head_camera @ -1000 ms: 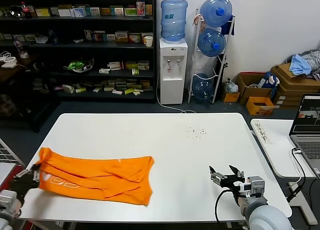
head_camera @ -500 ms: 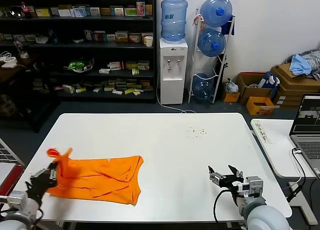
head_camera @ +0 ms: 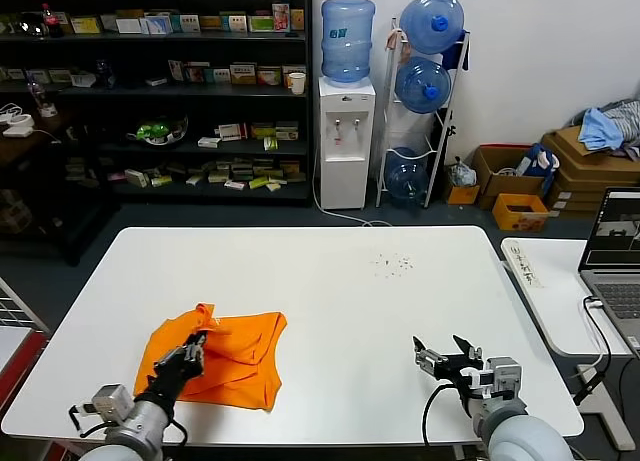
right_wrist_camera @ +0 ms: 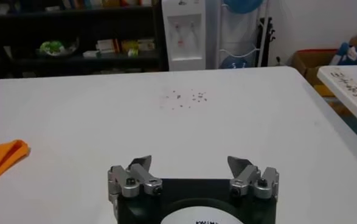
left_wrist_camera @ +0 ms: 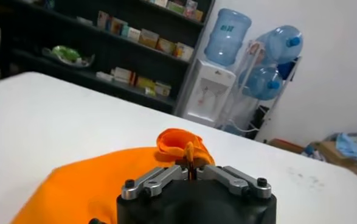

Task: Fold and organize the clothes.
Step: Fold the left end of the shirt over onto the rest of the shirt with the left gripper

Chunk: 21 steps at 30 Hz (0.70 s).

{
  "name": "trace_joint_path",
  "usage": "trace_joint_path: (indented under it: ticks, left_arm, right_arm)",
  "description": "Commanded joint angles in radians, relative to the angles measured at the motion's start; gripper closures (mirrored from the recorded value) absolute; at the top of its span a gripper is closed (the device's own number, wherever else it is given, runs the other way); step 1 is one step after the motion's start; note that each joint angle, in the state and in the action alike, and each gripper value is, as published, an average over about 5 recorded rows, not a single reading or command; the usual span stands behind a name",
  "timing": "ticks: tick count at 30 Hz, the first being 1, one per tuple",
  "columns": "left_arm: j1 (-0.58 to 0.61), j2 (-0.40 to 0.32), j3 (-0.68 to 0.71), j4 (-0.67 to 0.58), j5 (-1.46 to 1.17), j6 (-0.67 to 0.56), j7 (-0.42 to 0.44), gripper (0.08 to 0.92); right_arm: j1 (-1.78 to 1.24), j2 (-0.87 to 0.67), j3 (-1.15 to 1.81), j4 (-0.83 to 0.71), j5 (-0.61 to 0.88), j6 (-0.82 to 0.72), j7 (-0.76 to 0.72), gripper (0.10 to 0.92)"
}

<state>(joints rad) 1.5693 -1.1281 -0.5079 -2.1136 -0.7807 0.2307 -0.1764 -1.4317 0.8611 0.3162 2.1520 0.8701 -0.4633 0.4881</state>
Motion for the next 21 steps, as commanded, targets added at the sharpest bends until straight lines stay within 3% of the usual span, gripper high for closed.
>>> trace_joint_path:
  ticks: [1, 11, 21]
  left_arm:
    - [-0.069, -0.086, 0.122, 0.003, -0.011, 0.02, -0.033, 0.872]
    - [-0.068, -0.095, 0.132, 0.042, 0.058, -0.001, 0.016, 0.847]
    - [0.027, -0.02, 0.044, -0.009, 0.057, -0.009, 0.075, 0.574]
  right_arm:
    - [-0.001, 0.003, -0.004, 0.003, 0.0, -0.002, 0.004, 0.203]
    - [-0.004, 0.004, -0.001, 0.003, 0.002, -0.003, 0.004, 0.203]
    - [0.007, 0.002, -0.007, -0.005, 0.006, -0.002, -0.001, 0.203]
